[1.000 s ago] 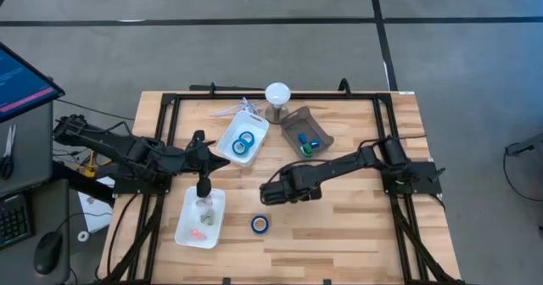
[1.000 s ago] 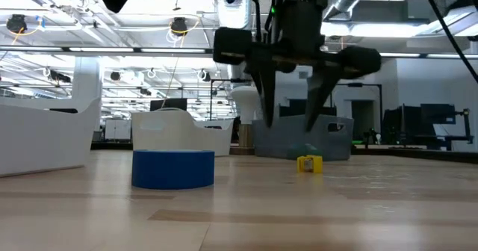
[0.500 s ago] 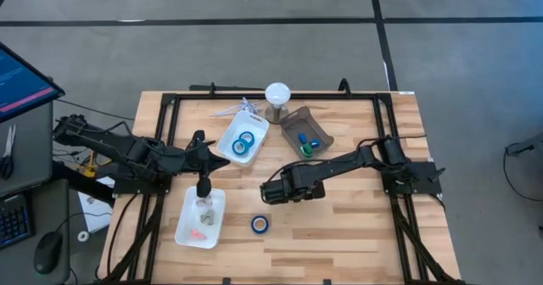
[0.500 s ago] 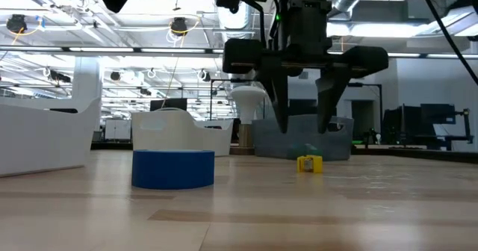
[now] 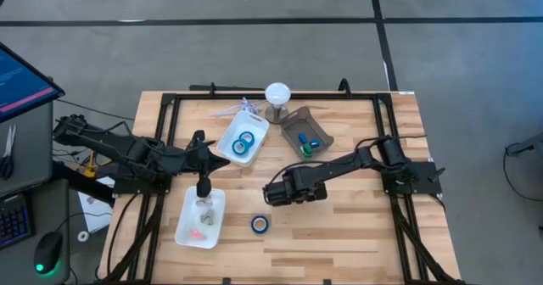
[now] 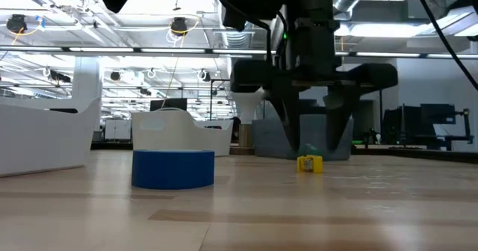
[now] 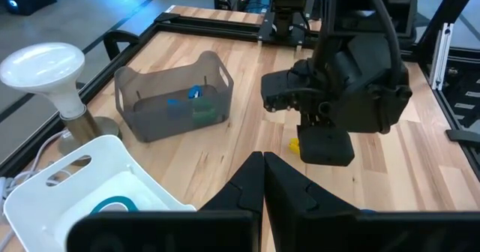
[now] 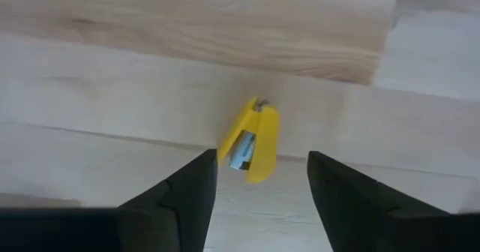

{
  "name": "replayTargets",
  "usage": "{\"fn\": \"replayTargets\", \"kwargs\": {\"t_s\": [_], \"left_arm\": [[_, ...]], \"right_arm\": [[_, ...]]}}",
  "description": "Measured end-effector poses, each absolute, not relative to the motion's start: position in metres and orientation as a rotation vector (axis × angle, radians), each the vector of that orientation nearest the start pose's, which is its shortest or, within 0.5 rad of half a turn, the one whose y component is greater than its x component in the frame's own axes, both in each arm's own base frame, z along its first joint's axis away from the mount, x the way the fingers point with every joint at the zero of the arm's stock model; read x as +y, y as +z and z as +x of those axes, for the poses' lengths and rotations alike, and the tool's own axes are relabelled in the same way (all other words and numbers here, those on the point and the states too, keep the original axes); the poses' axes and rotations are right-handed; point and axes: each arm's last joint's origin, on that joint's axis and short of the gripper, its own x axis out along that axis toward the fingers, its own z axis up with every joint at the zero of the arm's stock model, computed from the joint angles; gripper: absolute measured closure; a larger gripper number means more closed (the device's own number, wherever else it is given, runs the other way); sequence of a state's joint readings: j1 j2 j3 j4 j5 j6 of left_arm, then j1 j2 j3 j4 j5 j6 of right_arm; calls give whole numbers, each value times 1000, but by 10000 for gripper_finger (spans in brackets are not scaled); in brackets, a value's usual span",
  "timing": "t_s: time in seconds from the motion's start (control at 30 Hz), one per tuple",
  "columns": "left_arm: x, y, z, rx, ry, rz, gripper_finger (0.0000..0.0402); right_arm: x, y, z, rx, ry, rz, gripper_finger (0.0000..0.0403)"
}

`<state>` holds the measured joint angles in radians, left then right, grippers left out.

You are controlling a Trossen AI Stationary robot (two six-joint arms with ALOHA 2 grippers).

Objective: Pick and place Stapler, Stapler remover, tape
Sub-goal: Put the yellow stapler into the black bin

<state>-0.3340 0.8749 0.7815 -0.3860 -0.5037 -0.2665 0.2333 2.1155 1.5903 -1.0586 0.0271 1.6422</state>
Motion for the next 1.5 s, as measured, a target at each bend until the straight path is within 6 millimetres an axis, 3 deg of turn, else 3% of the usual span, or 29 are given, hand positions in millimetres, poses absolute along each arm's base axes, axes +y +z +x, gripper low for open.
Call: {"fn": "replayTargets", "kwargs": {"t_s": [0.53, 0.87, 1.2, 1.5], "left_arm": [[-47, 300, 177, 412, 223, -66, 400], [-47, 300, 177, 412, 223, -66, 400], [-47, 300, 177, 413, 223, -66, 400], [-47, 300, 177, 413, 223, -66, 400]], "right_arm": [[83, 159, 391, 1255, -1069, 1070, 235], [76, 158, 392, 1263, -1064, 1058, 234], [80, 144, 385, 1320, -1048, 1088, 237], [82, 144, 385, 1311, -1042, 1083, 307]]}}
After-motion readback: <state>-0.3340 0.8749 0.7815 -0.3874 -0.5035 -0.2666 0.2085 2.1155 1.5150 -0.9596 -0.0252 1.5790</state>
